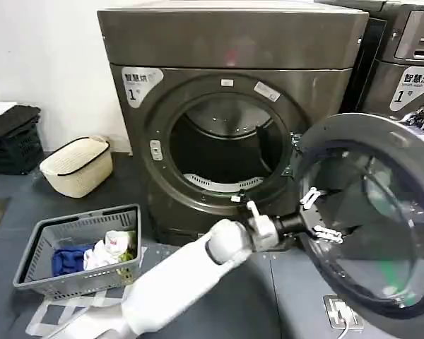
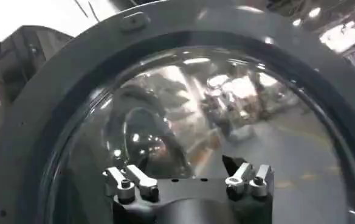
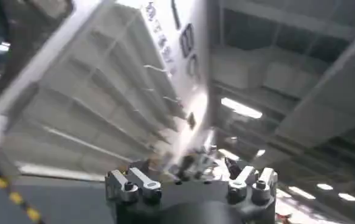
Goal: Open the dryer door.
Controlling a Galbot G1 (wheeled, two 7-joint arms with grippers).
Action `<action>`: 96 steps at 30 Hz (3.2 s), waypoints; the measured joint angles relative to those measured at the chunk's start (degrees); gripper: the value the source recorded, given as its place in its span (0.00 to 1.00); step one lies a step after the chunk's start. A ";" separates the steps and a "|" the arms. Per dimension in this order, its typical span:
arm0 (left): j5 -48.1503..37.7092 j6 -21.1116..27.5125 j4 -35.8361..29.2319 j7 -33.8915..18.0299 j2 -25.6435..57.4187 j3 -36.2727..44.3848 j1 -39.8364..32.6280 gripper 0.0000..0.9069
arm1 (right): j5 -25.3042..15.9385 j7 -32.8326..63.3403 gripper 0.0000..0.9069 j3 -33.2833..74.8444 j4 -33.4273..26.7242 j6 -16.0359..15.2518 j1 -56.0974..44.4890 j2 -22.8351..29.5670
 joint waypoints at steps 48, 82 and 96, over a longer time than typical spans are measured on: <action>-3.49 13.80 -18.15 -1.94 10.11 -4.37 6.91 1.00 | 2.77 13.61 1.00 5.34 -19.79 -2.58 -4.42 -0.02; -31.63 41.59 -37.89 -30.53 49.29 -28.02 26.53 1.00 | 7.07 11.24 1.00 2.46 -23.32 -3.70 -2.10 -8.00; -65.02 49.89 -30.00 -57.26 59.46 -24.77 20.33 1.00 | 12.04 9.23 1.00 1.36 -23.07 -0.86 -2.36 -6.88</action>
